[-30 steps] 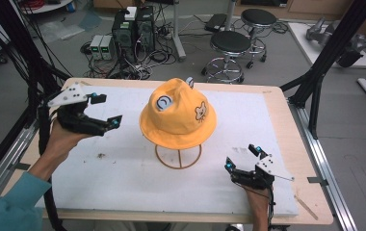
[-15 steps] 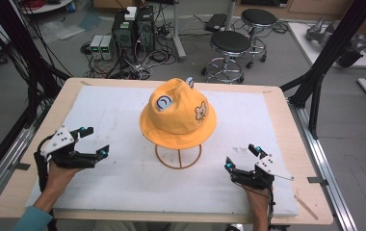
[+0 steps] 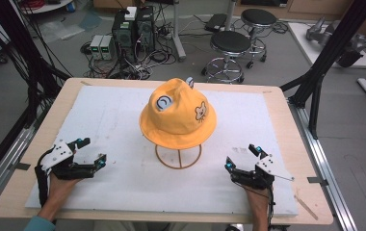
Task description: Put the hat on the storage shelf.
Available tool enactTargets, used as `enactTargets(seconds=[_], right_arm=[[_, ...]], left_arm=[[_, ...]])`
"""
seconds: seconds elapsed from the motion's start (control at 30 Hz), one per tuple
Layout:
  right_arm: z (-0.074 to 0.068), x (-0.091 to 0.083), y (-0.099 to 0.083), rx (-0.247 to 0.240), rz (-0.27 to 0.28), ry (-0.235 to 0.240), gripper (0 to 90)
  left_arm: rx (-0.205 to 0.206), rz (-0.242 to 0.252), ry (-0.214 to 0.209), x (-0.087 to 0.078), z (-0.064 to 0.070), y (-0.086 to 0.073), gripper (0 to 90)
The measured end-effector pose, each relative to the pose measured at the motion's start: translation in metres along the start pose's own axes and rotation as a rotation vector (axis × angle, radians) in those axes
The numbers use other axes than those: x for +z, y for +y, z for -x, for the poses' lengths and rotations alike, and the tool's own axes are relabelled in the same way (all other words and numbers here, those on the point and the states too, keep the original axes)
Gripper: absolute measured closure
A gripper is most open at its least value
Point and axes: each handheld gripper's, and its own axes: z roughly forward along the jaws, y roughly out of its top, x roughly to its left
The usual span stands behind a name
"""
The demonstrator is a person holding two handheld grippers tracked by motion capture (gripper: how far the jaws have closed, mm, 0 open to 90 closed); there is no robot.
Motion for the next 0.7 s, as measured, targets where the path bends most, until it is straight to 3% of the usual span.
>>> enactTargets(seconds=[0.1,0.17,0.33,0.7], right_arm=[[0.0001,0.0,0.0,-0.001,0.001,0.0,3.6],[0.0006,0.0,0.0,0.001,0.005,-0.001,3.6],[0.0004,0.0,-0.0002,0.003,0.004,-0.003,3.6],[-0.0001,-0.0006,-0.0002,0.009,0.002,-0.007,3.6]], left_arm=[[0.017,0.036,0.026,-0.0043,0.0014,-0.0006,11.3],[0.016,0.041,0.021,-0.005,0.001,-0.0016,11.8],[-0.026,0.035,0.016,-0.0049,-0.003,-0.0021,11.5],[-0.035,0.041,0.013,-0.0053,-0.0035,-0.0026,11.1]])
